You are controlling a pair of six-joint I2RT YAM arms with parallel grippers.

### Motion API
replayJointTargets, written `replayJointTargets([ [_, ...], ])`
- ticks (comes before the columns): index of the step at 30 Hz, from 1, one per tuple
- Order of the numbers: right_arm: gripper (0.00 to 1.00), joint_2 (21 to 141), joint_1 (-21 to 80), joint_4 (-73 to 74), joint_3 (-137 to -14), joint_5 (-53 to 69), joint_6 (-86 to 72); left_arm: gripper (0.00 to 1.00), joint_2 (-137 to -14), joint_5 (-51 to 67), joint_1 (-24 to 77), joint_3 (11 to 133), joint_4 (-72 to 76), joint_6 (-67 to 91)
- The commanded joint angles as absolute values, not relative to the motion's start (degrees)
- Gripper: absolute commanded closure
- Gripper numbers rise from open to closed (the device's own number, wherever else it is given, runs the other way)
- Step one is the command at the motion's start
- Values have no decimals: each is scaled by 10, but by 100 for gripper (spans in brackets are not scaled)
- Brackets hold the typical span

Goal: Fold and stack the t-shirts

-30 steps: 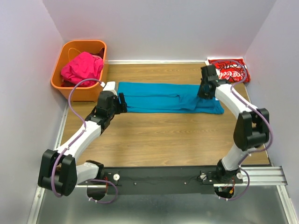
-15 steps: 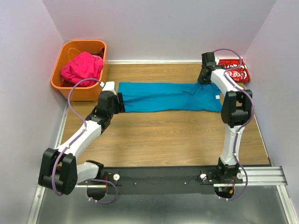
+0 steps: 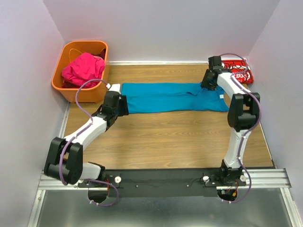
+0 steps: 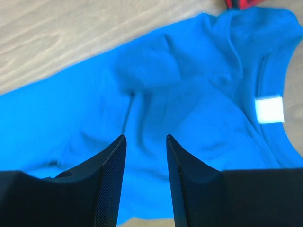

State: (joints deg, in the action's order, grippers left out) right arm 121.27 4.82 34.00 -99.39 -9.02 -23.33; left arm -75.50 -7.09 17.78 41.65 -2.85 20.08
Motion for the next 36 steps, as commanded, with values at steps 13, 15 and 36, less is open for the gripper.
replayJointTargets([
  [13, 65, 998, -191, 77, -611, 216, -365, 70, -1039, -13, 183, 653, -106, 218],
  [15, 67, 1010, -209, 59, -585, 235, -377, 71, -1066, -20, 182, 664, -126, 215],
  [36, 78, 1013, -267, 64, -503, 139, -355, 73, -845, 14, 157, 389, -224, 285],
])
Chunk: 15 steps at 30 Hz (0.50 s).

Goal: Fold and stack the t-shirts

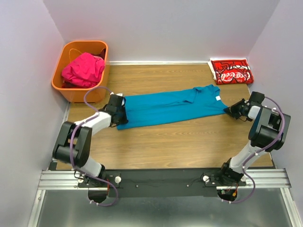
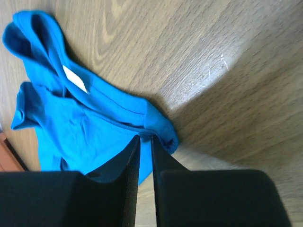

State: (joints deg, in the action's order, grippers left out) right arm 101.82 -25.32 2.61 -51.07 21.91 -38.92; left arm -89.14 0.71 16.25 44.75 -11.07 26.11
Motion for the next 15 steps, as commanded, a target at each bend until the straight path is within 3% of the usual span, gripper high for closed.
replayJointTargets([
  [1, 78, 999, -267, 69, -506, 139, -353, 73, -813, 11, 157, 384, -228, 289],
  [3, 78, 983, -258, 70, -513, 144, -353, 69, -789, 15, 158, 391, -240, 291],
  [7, 76, 926, -217, 74, -518, 148, -347, 40, -741, 17, 157, 417, -257, 294],
  [8, 73, 904, -194, 74, -519, 147, -348, 38, -714, 17, 157, 419, -252, 296],
  [12, 62, 867, -120, 72, -526, 142, -345, 34, -650, 9, 157, 418, -193, 296],
  [15, 61, 860, -81, 42, -520, 179, -365, 33, -619, 10, 158, 411, -163, 294],
])
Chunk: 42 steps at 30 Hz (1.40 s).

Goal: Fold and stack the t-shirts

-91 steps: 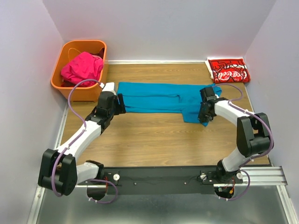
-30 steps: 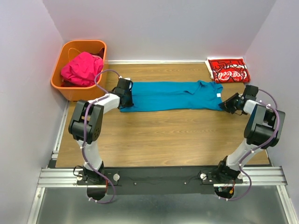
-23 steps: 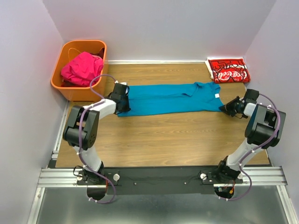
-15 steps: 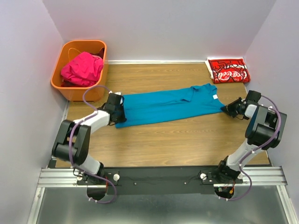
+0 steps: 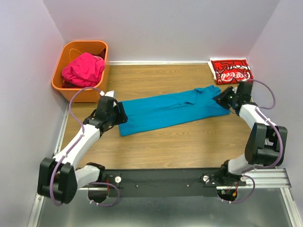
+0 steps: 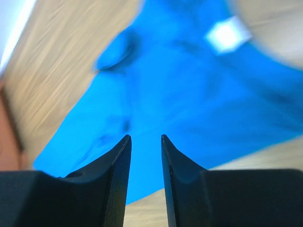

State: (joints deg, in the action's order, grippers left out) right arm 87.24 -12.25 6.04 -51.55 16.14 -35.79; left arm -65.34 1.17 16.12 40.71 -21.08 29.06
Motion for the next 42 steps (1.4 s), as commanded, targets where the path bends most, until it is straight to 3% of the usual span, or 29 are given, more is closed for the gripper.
replayJointTargets([
  [1, 61, 865, -75, 7, -509, 196, -392, 33, -607, 12, 159, 401, -140, 287],
  [6, 61, 915, -33, -101, -480, 247, -502, 33, -583, 9, 158, 369, -81, 262],
  [12, 61, 983, 11, -199, -464, 227, -581, 33, -565, -1, 158, 343, -44, 234],
  [31, 60, 1020, 17, -167, -462, 139, -594, 33, -563, -40, 159, 340, -32, 226],
  [42, 67, 1058, 19, -217, -483, 208, -584, 33, -569, -38, 159, 340, -31, 224],
])
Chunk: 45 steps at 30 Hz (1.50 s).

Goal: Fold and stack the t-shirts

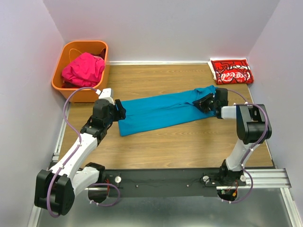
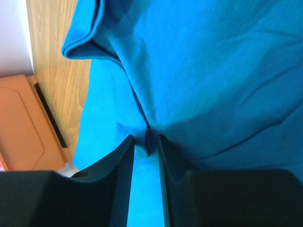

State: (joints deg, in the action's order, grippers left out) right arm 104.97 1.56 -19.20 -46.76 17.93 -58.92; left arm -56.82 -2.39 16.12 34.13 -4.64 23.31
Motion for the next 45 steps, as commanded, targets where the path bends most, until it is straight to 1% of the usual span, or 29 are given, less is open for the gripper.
replayJointTargets([
  [1, 70, 1058, 20, -220, -485, 214, -580, 33, -570, -38, 159, 341, -31, 225],
  [4, 74, 1055, 20, -216, -495, 229, -573, 33, -571, -39, 159, 341, -30, 224],
  [5, 78, 1049, 20, -211, -497, 229, -571, 33, -573, -40, 159, 341, -30, 224],
  [7, 82, 1044, 20, -203, -502, 229, -568, 33, -573, -40, 158, 342, -30, 223],
  [8, 87, 1042, 20, -193, -504, 230, -564, 33, -573, -40, 158, 342, -30, 223],
  [10, 91, 1033, 20, -185, -504, 232, -564, 33, -572, -40, 159, 342, -30, 222],
  [11, 96, 1023, 20, -176, -504, 231, -563, 33, -571, -41, 158, 342, -30, 222],
  [13, 99, 1009, 20, -168, -491, 220, -562, 33, -570, -42, 159, 342, -30, 222],
  [19, 100, 956, 20, -142, -444, 187, -573, 33, -570, -44, 159, 343, -30, 222],
  [28, 99, 954, 42, -122, -403, 156, -581, 33, -585, -37, 158, 345, -29, 220],
  [30, 93, 959, 45, -121, -401, 146, -577, 33, -589, -36, 158, 345, -29, 219],
  [32, 81, 960, 46, -108, -405, 139, -565, 33, -592, -35, 158, 345, -29, 220],
  [34, 75, 950, 45, -85, -423, 120, -541, 33, -593, -35, 159, 345, -29, 220],
  [35, 70, 945, 45, -73, -434, 107, -533, 33, -595, -36, 158, 345, -29, 219],
  [36, 68, 933, 42, -63, -445, 87, -520, 33, -595, -36, 159, 345, -29, 220],
  [40, 66, 919, 8, -27, -504, 85, -451, 33, -610, -30, 158, 347, -27, 220],
  [41, 66, 923, 3, -28, -514, 97, -445, 33, -615, -24, 159, 348, -26, 218],
  [42, 66, 929, -29, -28, -539, 132, -439, 33, -630, -20, 158, 356, -25, 217],
  [45, 67, 970, -54, -29, -592, 196, -418, 34, -677, -3, 158, 385, -25, 210],
])
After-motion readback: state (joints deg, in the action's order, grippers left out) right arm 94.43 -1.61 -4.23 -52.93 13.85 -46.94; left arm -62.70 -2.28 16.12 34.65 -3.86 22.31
